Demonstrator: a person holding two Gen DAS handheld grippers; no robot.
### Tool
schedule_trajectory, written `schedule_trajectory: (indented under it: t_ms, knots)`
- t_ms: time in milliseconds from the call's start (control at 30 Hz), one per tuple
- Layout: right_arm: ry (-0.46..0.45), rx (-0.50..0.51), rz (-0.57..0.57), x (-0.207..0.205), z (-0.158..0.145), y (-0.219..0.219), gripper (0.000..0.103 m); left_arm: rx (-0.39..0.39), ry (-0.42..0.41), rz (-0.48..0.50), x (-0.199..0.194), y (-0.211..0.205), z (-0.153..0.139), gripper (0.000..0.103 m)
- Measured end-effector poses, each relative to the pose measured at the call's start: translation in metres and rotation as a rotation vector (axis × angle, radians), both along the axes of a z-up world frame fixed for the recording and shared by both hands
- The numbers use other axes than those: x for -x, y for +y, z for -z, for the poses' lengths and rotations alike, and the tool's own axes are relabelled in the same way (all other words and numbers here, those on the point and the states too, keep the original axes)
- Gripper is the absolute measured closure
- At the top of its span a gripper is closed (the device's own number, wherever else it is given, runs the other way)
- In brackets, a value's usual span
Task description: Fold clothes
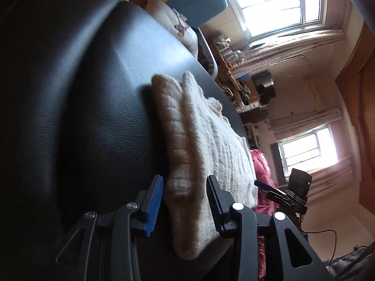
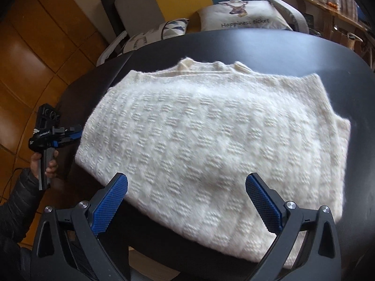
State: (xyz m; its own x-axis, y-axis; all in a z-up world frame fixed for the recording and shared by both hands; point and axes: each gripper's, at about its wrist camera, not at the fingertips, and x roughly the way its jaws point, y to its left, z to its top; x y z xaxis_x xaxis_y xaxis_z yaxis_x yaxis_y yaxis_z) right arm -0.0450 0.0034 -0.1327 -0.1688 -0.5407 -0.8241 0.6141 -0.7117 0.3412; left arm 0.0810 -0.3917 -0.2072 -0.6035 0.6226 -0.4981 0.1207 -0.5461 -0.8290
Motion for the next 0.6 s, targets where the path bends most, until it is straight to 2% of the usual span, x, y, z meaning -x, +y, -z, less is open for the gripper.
schedule_trajectory:
  t_ms: [167,267,367,433,500,533,567,600]
  knots:
    - [0.025,-0.036,-0.015,0.005,-0.001,-0.020,0.000,-0.055,0.029,0.030,0.010,0.000,0.002,0.065]
    - [0.083,-0.133,0.017,0.010,0.003,-0.026,0.000,-0.030,0.029,0.042,0.013,0.003,-0.001,0.065]
    - [0.132,-0.289,0.041,0.013,0.018,-0.030,0.000,0.087,0.016,0.070,0.017,0.015,-0.008,0.065]
    - [0.127,-0.322,0.033,0.011,0.031,-0.030,0.000,0.191,0.017,0.096,0.019,0.028,-0.014,0.065]
    - [0.150,-0.329,0.027,0.006,0.037,-0.030,0.000,0.261,0.024,0.094,0.020,0.036,-0.019,0.065]
    - [0.153,-0.321,0.031,0.005,0.038,-0.029,0.000,0.290,0.027,0.089,0.021,0.041,-0.021,0.067]
    - [0.151,-0.313,0.036,0.005,0.038,-0.027,0.000,0.323,0.031,0.084,0.022,0.046,-0.023,0.077]
    - [0.150,-0.308,0.037,0.005,0.037,-0.026,0.000,0.343,0.043,0.074,0.021,0.050,-0.027,0.080]
